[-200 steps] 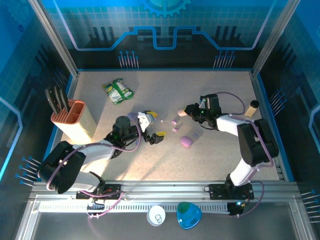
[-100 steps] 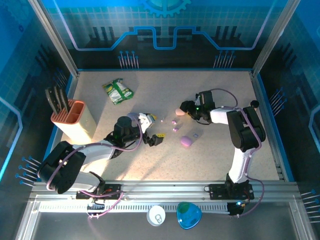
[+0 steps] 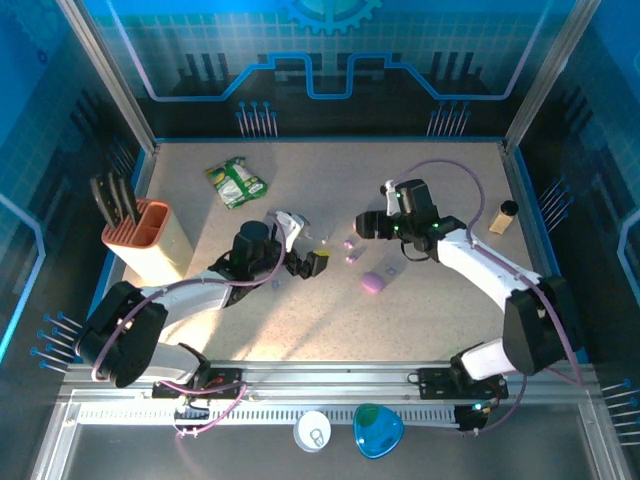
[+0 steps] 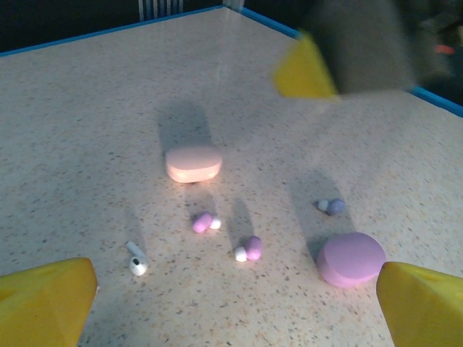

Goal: Insert the wireless bluetooth earbuds into the charging case

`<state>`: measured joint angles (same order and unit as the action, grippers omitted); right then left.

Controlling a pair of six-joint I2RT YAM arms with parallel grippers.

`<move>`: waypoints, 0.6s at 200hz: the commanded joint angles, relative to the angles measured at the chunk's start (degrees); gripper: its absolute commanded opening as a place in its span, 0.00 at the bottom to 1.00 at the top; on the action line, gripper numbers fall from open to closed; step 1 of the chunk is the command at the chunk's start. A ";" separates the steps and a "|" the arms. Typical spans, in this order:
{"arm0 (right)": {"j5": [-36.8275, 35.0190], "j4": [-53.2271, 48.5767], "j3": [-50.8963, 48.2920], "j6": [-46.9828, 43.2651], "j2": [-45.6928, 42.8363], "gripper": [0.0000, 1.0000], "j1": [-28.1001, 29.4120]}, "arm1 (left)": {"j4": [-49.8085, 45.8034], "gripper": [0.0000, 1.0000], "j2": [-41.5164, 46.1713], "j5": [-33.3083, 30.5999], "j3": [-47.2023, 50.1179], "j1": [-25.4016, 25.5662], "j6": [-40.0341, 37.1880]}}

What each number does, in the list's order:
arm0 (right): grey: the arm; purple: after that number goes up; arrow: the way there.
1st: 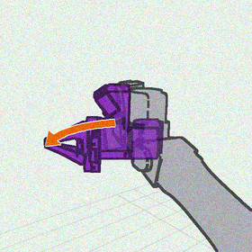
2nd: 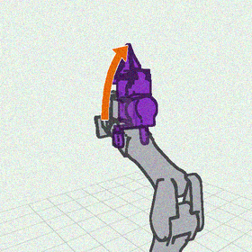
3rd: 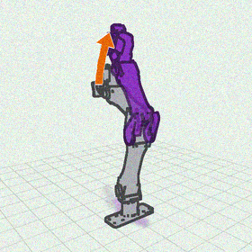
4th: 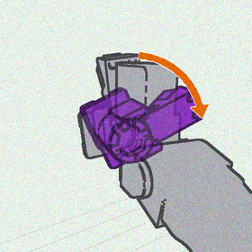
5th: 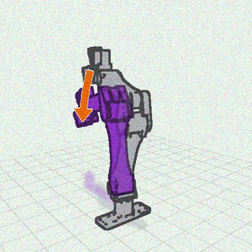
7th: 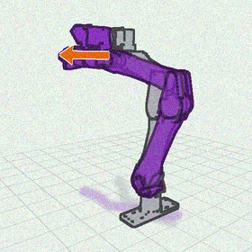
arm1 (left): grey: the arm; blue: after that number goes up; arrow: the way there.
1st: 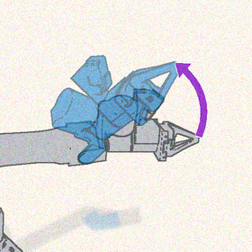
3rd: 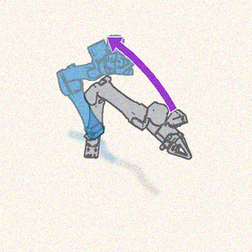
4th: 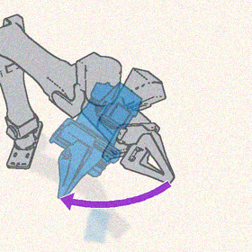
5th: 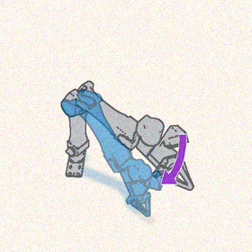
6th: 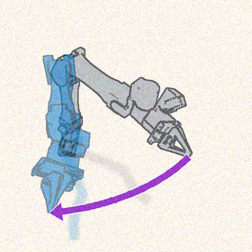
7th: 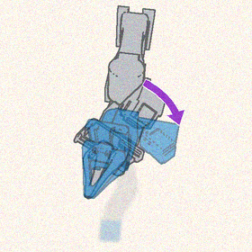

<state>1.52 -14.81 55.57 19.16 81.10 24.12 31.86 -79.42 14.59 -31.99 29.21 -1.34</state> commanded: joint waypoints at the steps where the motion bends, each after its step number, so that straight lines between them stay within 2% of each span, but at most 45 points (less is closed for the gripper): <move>1: -2.57 -16.03 -0.97 -10.82 -2.55 0.83 3.22 | -4.52 0.99 1.07 -4.99 -1.93 -1.72 4.03; 25: -3.10 -24.30 0.23 -20.67 -2.55 0.83 8.63 | -3.83 0.99 0.85 -4.43 -2.21 -4.11 7.15; 46: -7.70 -28.17 0.98 -27.57 -0.15 0.84 12.54 | -3.70 0.99 0.84 -3.43 -2.55 -5.11 7.59; 66: -9.77 -29.32 1.68 -28.84 2.75 0.85 12.78 | -3.39 0.99 0.84 -3.10 -2.56 -5.22 7.71; 120: -8.23 -30.28 4.16 -29.84 10.74 0.84 12.88 | -2.73 0.99 1.36 -2.82 -1.22 -5.24 7.61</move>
<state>-6.07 -42.65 57.49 -8.27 89.10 36.73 28.80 -79.42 11.38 -32.77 24.16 5.85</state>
